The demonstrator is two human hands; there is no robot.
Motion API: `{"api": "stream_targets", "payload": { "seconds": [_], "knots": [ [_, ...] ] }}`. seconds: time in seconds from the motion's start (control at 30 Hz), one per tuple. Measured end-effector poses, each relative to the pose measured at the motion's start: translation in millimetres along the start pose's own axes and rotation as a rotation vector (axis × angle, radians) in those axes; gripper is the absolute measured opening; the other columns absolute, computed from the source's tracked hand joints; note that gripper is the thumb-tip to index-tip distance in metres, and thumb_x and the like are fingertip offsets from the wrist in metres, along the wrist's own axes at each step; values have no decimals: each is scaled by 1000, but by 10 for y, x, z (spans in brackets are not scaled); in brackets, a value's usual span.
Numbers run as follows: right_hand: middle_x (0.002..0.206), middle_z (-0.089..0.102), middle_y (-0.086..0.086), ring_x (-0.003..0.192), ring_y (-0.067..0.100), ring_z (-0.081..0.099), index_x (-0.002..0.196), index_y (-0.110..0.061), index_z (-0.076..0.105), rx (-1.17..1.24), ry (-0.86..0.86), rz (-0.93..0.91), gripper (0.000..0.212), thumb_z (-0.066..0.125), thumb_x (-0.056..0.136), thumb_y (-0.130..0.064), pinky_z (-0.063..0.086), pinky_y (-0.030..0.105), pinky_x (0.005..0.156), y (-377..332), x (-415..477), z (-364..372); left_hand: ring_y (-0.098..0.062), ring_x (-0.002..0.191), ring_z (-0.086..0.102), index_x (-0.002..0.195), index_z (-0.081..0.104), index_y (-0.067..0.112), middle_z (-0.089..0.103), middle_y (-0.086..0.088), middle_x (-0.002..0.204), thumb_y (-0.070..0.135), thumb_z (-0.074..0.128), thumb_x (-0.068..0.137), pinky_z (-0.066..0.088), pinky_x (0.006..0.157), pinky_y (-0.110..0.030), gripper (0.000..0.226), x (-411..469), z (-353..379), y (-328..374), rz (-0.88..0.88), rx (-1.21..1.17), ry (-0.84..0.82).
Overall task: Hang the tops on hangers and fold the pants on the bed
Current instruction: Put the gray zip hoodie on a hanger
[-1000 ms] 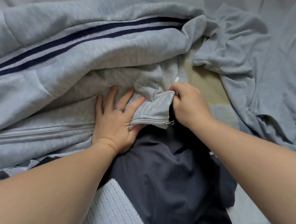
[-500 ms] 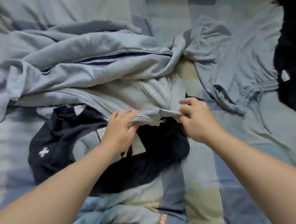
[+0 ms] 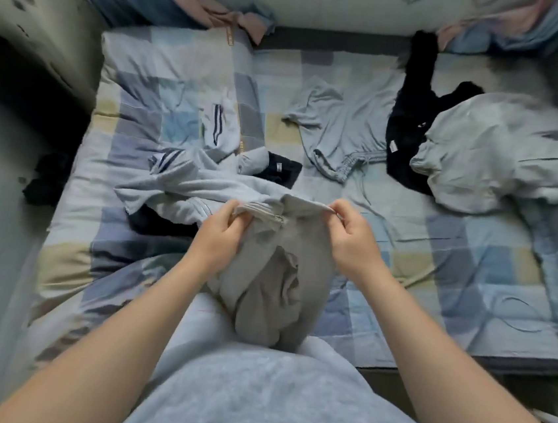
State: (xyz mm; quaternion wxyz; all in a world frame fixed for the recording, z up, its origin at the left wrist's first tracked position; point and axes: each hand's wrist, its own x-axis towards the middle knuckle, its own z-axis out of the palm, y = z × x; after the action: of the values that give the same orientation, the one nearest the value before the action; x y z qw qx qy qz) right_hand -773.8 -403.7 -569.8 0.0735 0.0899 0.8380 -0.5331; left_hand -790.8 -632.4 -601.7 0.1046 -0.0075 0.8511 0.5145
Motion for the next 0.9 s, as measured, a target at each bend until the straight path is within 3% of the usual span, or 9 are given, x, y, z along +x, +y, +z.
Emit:
{"api": "stream_targets", "payload": {
  "seconds": [0.13, 0.23, 0.33, 0.4, 0.5, 0.57, 0.67, 0.8, 0.9],
  "knots": [
    [53, 42, -4, 41, 8, 37, 85, -11, 55, 160, 84, 20, 23, 48, 106, -18, 36, 26, 43, -395, -391, -213, -21, 71, 54, 89, 58, 28, 59, 3, 76, 17, 44, 102, 44, 68, -44, 21, -124, -82, 468, 75, -53, -18],
    [53, 40, 8, 37, 14, 39, 86, -7, 57, 323, 33, 7, 21, 50, 105, -13, 39, 30, 39, -697, -551, -194, -8, 68, 52, 96, 60, 27, 59, 10, 79, 4, 44, 97, 39, 64, -34, 28, -267, -153, 624, 86, -58, -52],
    [45, 42, 1, 34, 14, 39, 80, -10, 59, 317, 24, -33, 24, 52, 102, -9, 37, 30, 38, -946, -714, -56, -4, 98, 60, 108, 60, 20, 65, 7, 104, -4, 48, 88, 47, 83, -28, 34, -572, -245, 667, 127, -55, -157],
    [43, 45, -5, 34, 13, 44, 75, -13, 60, 276, 44, -57, 26, 54, 100, -5, 38, 26, 38, -1067, -826, 47, -4, 115, 56, 119, 57, 21, 62, 9, 117, 11, 59, 87, 45, 94, -21, 33, -806, -311, 643, 127, -41, -253],
    [48, 53, 4, 38, 15, 51, 75, -8, 61, 173, 10, -107, 21, 57, 96, -4, 40, 24, 41, -1211, -1013, 175, 3, 109, 57, 119, 55, 23, 62, 13, 115, 37, 75, 84, 42, 85, -8, 42, -1061, -369, 599, 155, -101, -255],
    [57, 59, 15, 44, 14, 54, 77, -9, 63, 98, -14, -128, 18, 59, 94, -6, 43, 25, 46, -1279, -1146, 248, 5, 101, 59, 110, 57, 25, 63, 14, 108, 35, 79, 83, 46, 81, -12, 36, -1131, -418, 573, 150, -97, -162],
    [65, 59, 0, 57, 5, 49, 78, -11, 65, -21, 6, -148, 16, 63, 94, -11, 41, 24, 58, -1334, -1320, 352, -3, 94, 63, 101, 59, 26, 66, 9, 100, 18, 68, 89, 51, 80, -26, 17, -1171, -514, 514, 170, -35, -72],
    [91, 57, 2, 83, 16, 57, 84, -11, 65, -72, 30, -159, 12, 63, 96, -10, 47, 29, 79, -1351, -1470, 447, -3, 96, 62, 108, 60, 27, 67, 15, 99, 35, 71, 82, 50, 82, -25, 29, -1322, -598, 492, 207, -77, -244],
    [74, 61, -9, 69, 9, 53, 83, -12, 63, -82, 9, -174, 15, 61, 97, -12, 43, 25, 68, -1295, -1515, 445, -1, 86, 62, 99, 57, 33, 66, 18, 90, 47, 72, 75, 49, 72, -23, 31, -1446, -531, 505, 205, -85, -271]
  ]
}}
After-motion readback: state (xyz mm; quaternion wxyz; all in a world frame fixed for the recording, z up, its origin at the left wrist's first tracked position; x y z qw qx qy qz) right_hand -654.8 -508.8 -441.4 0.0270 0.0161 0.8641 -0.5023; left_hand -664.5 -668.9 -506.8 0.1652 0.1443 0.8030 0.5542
